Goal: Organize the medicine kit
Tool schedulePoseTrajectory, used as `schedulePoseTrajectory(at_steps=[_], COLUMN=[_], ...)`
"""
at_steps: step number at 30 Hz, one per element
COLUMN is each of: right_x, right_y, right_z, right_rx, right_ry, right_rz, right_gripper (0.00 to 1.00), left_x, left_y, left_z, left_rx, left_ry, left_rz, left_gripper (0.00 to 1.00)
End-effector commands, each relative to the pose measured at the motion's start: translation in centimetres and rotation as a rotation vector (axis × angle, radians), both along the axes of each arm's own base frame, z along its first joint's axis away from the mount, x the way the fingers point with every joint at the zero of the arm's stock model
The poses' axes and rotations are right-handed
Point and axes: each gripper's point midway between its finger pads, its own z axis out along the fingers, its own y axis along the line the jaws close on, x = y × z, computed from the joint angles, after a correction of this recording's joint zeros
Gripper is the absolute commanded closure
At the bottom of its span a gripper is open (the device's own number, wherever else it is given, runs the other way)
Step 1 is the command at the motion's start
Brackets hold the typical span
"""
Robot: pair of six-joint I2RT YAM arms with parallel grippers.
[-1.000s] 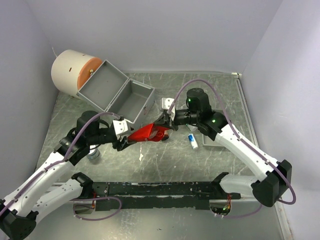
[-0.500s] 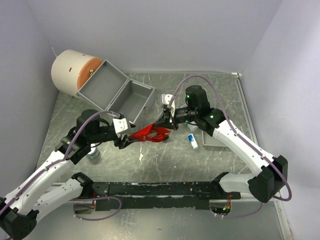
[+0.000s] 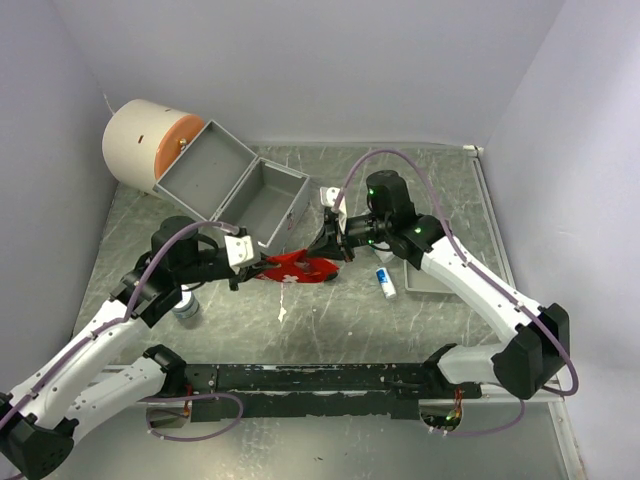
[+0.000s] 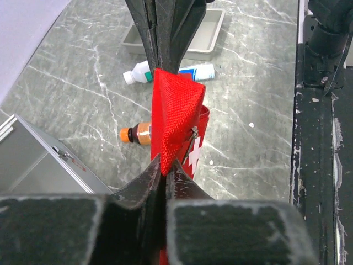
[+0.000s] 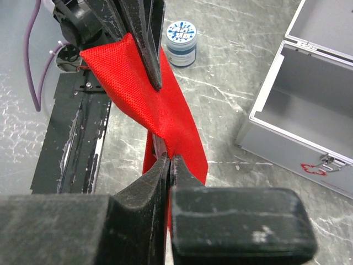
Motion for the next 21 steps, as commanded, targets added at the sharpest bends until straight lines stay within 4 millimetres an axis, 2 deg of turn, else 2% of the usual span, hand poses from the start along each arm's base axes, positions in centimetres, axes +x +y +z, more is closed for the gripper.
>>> schedulePoseTrajectory(at_steps=[1, 2, 5, 7, 8, 12, 13, 18, 21], right_x=[0.2, 0.4, 1.5, 1.9, 2.1, 2.9, 2.7, 1.2, 0.3], right_y=[0.3, 0.2, -0.4, -1.1, -1.5, -2.3, -2.3, 0.4, 2.2], right_z=[1.3, 1.2, 0.8, 0.8, 0.9, 2.5, 2.0, 2.3, 1.9], right_rx=[0.037, 0.035, 0.025, 0.032, 0.036, 0.083, 0.086, 0.208, 0.238], right_ry=[0.001, 0.009, 0.007, 0.009, 0.014, 0.092, 0.140, 0.301, 0.367], right_rz=[-0.003, -0.025, -0.145, -0.223, -0.271, -0.431, -0.451, -0.446, -0.403], right_gripper=[1.00, 1.00, 0.65, 0.53, 0.50, 0.51, 0.52, 0.65, 0.65], left_x=[0.3, 0.6, 1.3, 1.9, 2.3, 4.1, 4.4, 4.9, 4.9], left_y=[-0.5, -0.5, -0.4, -0.4, -0.3, 0.2, 0.2, -0.2, -0.4], left_z=[2.0, 1.9, 1.7, 1.9, 2.0, 1.9, 1.8, 1.3, 1.2], left_rx=[-0.035, -0.034, -0.044, -0.067, -0.076, -0.095, -0.095, -0.104, -0.112], left_ry=[-0.033, -0.022, 0.005, 0.023, 0.033, 0.081, 0.102, 0.178, 0.195], left_rz=[-0.009, 0.008, 0.053, 0.097, 0.126, 0.243, 0.265, 0.289, 0.285], left_gripper=[0.92, 0.93, 0.93, 0.93, 0.93, 0.93, 0.93, 0.93, 0.93])
